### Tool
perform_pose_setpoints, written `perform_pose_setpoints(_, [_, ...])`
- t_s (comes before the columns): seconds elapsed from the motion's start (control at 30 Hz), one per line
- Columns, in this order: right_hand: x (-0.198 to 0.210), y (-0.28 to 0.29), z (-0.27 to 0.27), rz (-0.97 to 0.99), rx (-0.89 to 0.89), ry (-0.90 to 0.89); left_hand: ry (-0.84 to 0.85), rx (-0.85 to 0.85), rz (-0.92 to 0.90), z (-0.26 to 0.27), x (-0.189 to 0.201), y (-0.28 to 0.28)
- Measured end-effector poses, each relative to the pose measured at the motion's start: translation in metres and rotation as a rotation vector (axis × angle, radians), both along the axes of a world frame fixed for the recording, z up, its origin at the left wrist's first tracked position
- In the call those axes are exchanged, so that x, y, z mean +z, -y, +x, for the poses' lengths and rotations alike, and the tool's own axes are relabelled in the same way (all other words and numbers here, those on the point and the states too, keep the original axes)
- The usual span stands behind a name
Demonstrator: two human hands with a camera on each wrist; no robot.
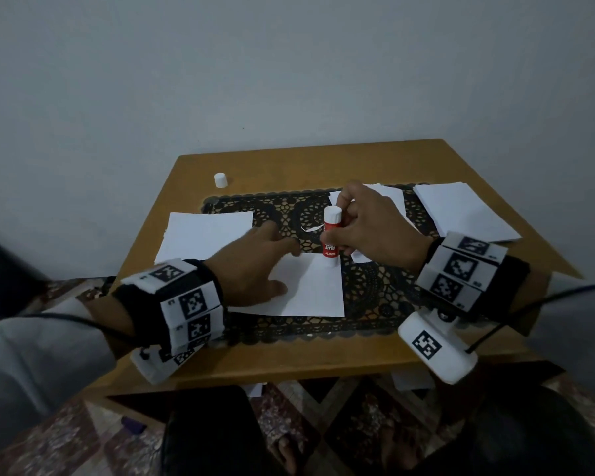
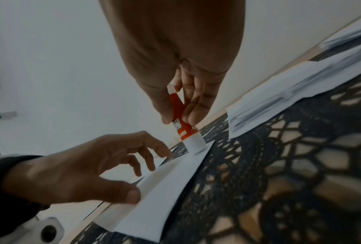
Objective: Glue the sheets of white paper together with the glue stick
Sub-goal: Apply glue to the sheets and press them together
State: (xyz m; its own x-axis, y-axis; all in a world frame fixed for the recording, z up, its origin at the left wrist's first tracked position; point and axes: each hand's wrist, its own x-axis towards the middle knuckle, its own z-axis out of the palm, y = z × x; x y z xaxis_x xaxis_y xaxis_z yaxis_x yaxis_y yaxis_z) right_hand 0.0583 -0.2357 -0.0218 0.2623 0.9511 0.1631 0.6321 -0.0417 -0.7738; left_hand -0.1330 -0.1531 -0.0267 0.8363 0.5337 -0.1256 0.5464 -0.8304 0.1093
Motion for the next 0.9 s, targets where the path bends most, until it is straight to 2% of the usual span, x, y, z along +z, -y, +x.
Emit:
perform_pose_setpoints(0.1, [-0.003,-0.003,0.000,0.003,-0.030,0.037,-0.062,-0.047,-0.046,0.007,-0.004,0.004])
perform_pose_setpoints(0.33, [-0.006,-0.005,0.004,0.059,-0.061,0.044,-0.060,-0.057,-0.055,0.009,-0.004,0.001])
perform_pose_setpoints(0.57, [-0.011,-0.001,0.001,0.093,-0.001,0.061,-0.092,-0.086,-0.044,0.010,-0.003,0.000])
perform_pose_setpoints(0.77, [-0.015,0.004,-0.004,0.132,0.065,0.272,-0.120,-0.110,-0.023,0.012,0.000,0.000])
perform_pose_setpoints(0.9, [-0.013,0.010,-0.006,0.129,0.068,0.302,-0.124,-0.114,-0.025,0.013,0.000,-0.001])
